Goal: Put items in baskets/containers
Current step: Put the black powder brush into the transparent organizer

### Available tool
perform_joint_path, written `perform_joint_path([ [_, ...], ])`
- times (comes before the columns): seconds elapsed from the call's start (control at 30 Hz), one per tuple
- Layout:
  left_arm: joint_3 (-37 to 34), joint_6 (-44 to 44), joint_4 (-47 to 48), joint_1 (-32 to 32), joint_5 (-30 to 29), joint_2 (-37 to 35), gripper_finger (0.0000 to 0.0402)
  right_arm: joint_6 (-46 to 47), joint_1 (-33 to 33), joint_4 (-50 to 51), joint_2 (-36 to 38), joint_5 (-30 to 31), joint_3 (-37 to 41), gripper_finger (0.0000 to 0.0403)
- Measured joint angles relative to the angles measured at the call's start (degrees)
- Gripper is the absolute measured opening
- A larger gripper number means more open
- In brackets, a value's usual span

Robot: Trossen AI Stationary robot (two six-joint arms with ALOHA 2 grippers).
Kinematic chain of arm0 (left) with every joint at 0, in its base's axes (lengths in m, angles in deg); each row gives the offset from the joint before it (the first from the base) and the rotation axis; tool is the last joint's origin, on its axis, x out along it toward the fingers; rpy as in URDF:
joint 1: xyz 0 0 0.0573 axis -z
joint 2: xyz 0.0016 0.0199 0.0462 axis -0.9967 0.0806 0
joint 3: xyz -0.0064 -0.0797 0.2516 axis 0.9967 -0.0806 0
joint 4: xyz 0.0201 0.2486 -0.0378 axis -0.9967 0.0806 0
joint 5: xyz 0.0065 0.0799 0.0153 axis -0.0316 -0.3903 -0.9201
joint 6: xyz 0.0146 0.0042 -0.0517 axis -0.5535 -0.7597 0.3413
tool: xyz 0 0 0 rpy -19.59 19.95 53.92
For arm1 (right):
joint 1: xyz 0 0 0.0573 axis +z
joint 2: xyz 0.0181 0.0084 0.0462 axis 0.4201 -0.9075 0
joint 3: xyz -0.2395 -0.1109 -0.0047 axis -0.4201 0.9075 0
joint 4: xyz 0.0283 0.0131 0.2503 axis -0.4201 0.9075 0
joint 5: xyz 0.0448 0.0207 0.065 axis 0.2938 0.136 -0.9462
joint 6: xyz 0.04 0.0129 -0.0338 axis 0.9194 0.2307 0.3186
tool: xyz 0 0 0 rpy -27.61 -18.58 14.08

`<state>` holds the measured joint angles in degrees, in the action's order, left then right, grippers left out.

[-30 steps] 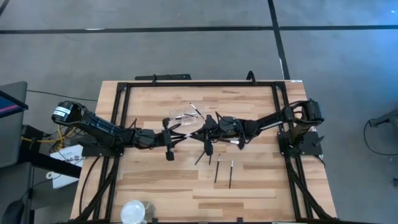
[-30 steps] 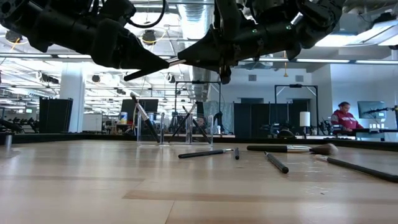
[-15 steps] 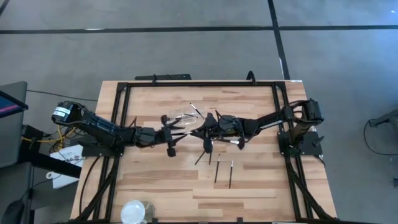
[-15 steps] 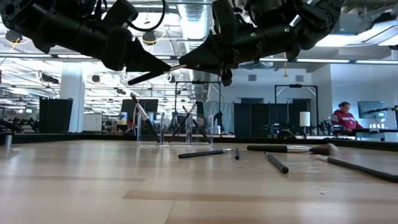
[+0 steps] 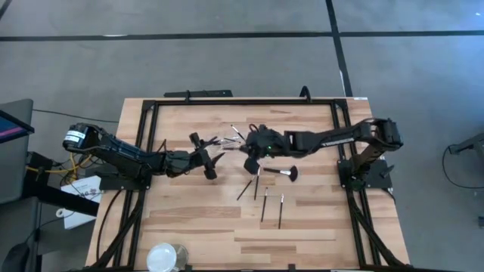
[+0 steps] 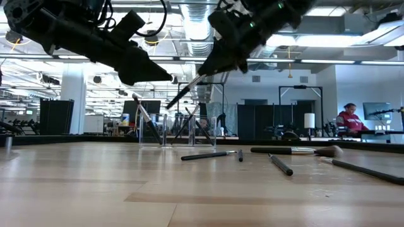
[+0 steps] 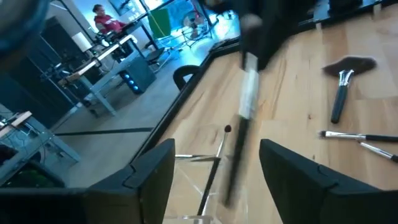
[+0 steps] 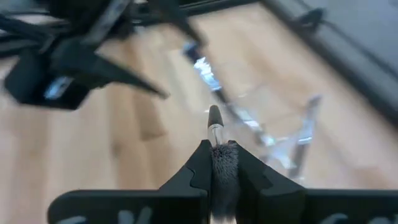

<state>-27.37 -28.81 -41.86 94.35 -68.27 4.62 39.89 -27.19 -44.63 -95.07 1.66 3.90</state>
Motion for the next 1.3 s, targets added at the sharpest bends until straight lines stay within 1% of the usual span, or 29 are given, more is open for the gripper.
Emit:
perform_joint_path([
  [0.1,0.0,0.0,0.0,0.0,0.3,0.0,0.0228,-2.2,-1.5,9.8,0.0,3.7,-6.6,0.0019],
  [0.2,0.0,-0.1,0.0,0.0,0.4,0.0,0.022,-2.4,-3.6,15.5,-0.8,3.8,-11.5,0.0016],
  [0.27,0.0,0.0,0.0,0.0,0.4,0.0,0.0215,-1.8,-4.8,17.6,-0.8,2.9,-12.5,0.0016],
  [0.4,0.0,0.4,0.0,0.0,0.5,0.0,0.0207,1.3,-6.5,20.9,-0.9,1.4,-12.0,0.0019],
  [0.63,0.0,1.9,0.0,0.0,1.5,0.0,0.0198,1.3,-6.3,15.1,-0.9,-1.5,-10.3,0.0017],
  [0.7,0.0,2.0,0.0,0.0,1.6,0.0,0.0196,1.3,-6.3,14.9,-0.9,-1.6,-10.3,0.0019],
  [0.83,0.0,2.0,0.0,0.0,1.6,0.0,0.0195,1.7,-6.1,15.3,-3.4,-1.4,-10.3,0.002],
  [1.0,0.0,3.5,0.0,0.0,1.7,0.0,0.0195,1.2,-5.8,13.8,-8.6,-1.4,-10.6,0.0022],
  [1.07,0.0,3.9,0.0,0.0,1.7,0.0,0.0195,1.2,-5.9,14.1,-9.5,-1.4,-11.1,0.0026],
  [1.23,0.0,3.9,0.0,-0.1,2.5,0.0,0.0195,1.2,-6.8,10.8,-10.3,-1.6,-12.2,0.0039],
  [1.3,0.0,3.9,0.0,-0.1,2.8,0.0,0.0195,0.8,-7.3,12.2,-10.3,-2.5,-12.3,0.0047],
])
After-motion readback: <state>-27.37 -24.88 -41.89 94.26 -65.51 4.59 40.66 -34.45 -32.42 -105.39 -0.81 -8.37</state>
